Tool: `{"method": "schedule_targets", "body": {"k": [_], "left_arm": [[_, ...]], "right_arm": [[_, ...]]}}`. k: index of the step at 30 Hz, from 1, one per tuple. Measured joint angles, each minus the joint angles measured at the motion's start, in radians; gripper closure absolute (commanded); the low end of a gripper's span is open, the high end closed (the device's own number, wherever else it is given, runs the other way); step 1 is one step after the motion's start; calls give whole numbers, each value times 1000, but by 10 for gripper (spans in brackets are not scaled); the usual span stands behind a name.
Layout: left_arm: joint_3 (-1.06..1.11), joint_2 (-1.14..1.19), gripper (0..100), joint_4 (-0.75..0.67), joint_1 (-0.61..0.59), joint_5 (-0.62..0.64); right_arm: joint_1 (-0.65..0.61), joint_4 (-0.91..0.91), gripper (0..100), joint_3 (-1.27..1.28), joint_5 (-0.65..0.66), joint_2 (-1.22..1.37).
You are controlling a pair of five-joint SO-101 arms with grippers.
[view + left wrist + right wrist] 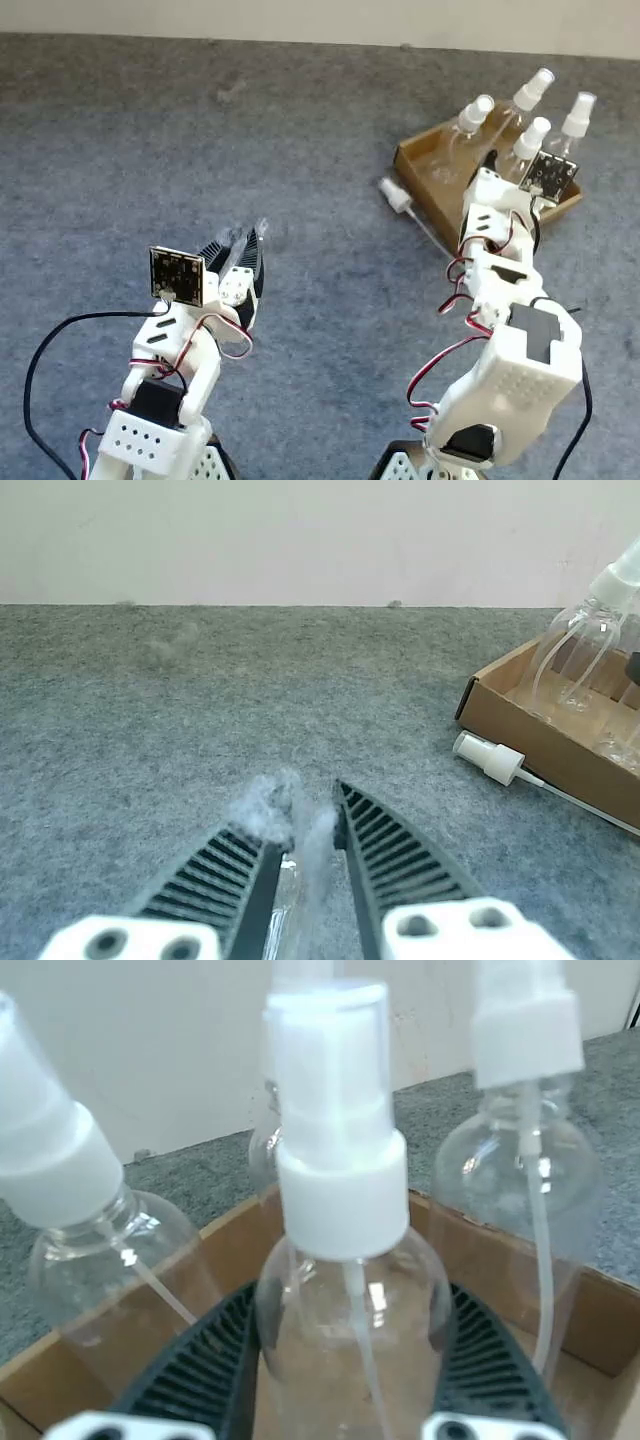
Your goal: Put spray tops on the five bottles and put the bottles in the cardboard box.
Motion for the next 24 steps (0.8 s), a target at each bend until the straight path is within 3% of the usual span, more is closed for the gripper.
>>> {"method": "schedule_targets", "body": {"k": [24], "left_arm": [[0,0,965,0,0,0]], "right_arm": [[-29,0,838,0,0,0]]}}
